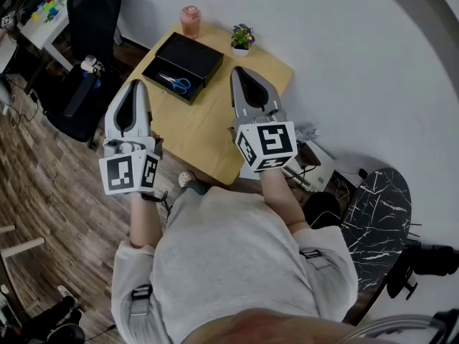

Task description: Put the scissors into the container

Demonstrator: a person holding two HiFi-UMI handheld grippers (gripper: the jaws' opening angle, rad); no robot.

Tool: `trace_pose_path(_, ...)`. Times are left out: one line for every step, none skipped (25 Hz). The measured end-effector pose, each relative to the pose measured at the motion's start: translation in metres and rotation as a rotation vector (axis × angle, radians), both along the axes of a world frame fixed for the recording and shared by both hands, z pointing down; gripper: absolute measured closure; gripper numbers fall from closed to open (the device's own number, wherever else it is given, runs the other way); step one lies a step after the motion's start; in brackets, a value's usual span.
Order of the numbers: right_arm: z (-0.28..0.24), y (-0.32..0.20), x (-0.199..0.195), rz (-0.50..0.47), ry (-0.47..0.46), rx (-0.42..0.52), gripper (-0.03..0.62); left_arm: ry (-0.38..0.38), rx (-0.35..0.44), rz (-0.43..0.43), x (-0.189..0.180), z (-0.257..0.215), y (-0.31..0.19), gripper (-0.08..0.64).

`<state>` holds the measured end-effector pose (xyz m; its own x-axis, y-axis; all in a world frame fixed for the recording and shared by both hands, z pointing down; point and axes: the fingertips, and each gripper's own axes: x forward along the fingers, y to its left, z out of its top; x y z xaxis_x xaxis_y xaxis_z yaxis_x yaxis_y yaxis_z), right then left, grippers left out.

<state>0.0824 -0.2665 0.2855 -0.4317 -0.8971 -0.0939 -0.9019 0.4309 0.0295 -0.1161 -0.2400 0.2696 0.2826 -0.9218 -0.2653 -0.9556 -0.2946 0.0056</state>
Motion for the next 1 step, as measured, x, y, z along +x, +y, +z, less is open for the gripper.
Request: trace_pose_path(-0.0004, -0.0005, -0.0006, -0.001, 0.000, 0.002, 0.589, 0.000, 0.000, -0.001, -0.0008, 0.0003, -0.0004, 0.489)
